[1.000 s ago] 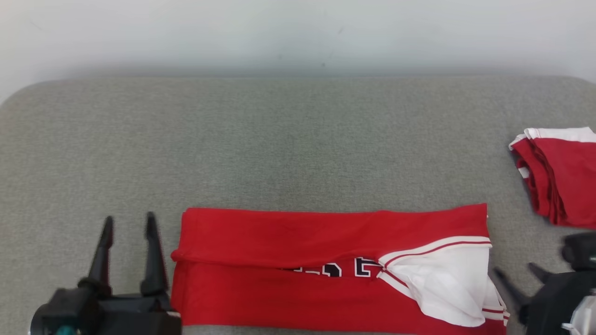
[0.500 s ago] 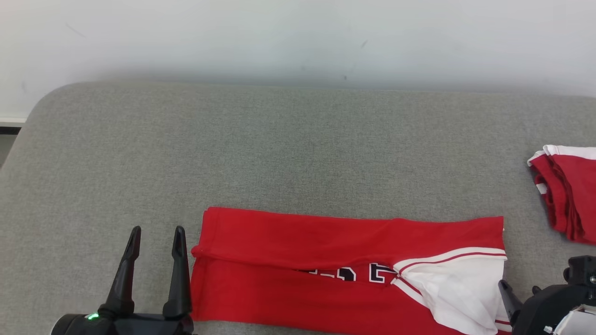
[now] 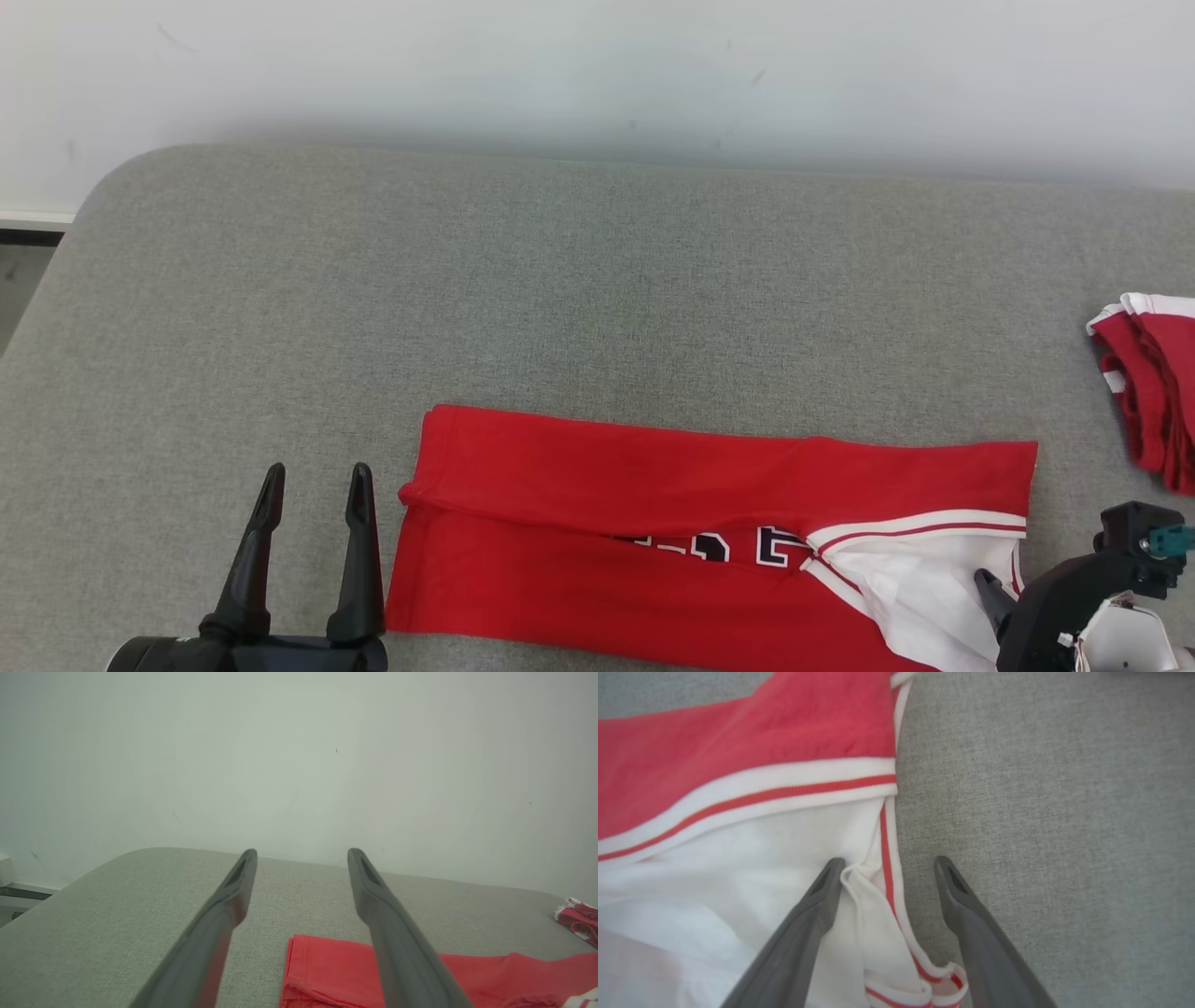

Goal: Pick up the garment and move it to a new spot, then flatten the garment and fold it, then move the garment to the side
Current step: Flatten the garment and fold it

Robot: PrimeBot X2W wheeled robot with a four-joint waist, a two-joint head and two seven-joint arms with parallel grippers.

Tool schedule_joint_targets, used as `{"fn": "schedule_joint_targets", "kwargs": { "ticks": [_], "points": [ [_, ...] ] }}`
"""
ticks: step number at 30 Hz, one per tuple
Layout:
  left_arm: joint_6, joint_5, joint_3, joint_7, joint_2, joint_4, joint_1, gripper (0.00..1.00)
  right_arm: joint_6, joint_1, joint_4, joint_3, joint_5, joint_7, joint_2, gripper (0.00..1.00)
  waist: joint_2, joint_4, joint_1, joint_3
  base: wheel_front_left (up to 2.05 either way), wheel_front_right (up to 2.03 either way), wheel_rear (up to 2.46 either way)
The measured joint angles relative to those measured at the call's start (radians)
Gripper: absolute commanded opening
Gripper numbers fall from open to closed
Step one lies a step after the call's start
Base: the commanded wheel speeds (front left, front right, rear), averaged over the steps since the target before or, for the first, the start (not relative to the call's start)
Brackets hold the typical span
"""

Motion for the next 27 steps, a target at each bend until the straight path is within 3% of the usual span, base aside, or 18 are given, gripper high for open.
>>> {"fn": "schedule_joint_targets", "kwargs": {
  "ticks": [4,5,6,7,8,17,27],
  "points": [
    [-0.003,0.001,0.005,0.0,-0.001,0.005,-0.002,1.0,-0.002,-0.02,0.025,0.02,0.002,0.014,-0.002,1.0,-0.0001,0.0,0.0,0.007,0.0,0.0,0.0],
    [-0.003,0.002,0.006,0.0,-0.002,0.007,-0.003,1.0,-0.003,-0.024,0.031,0.022,0.002,0.018,-0.003,0.58,0.0,0.0,0.0,0.008,0.0,0.0,0.0],
    [-0.004,0.003,0.006,0.0,-0.002,0.008,-0.003,1.0,-0.003,-0.03,0.036,0.022,0.003,0.02,-0.003,0.58,-0.0001,0.0,0.0,0.009,0.0,0.0,0.0],
    [-0.004,0.003,0.006,0.0,-0.002,0.008,-0.003,1.0,-0.003,-0.03,0.036,0.022,0.003,0.02,-0.003,0.33,-0.0001,0.0,0.0,0.009,0.0,0.0,0.0],
    [-0.004,0.003,0.007,0.0,-0.002,0.01,-0.004,1.0,-0.003,-0.034,0.039,0.022,0.003,0.021,-0.003,0.0,-0.0001,0.0,0.0,0.009,0.0,0.0,0.0],
    [-0.012,0.0,0.011,0.0,-0.003,0.028,-0.017,1.0,0.0,-0.051,0.016,-0.059,-0.037,-0.013,0.005,0.0,0.0,-0.008,0.0,0.009,0.0,0.0,0.0],
    [-0.013,-0.006,0.02,0.0,-0.003,0.029,-0.016,1.0,0.0,-0.026,-0.131,-0.213,-0.109,-0.008,0.004,0.0,0.0,-0.028,0.0,0.005,0.0,0.0,0.0]
  ]
}}
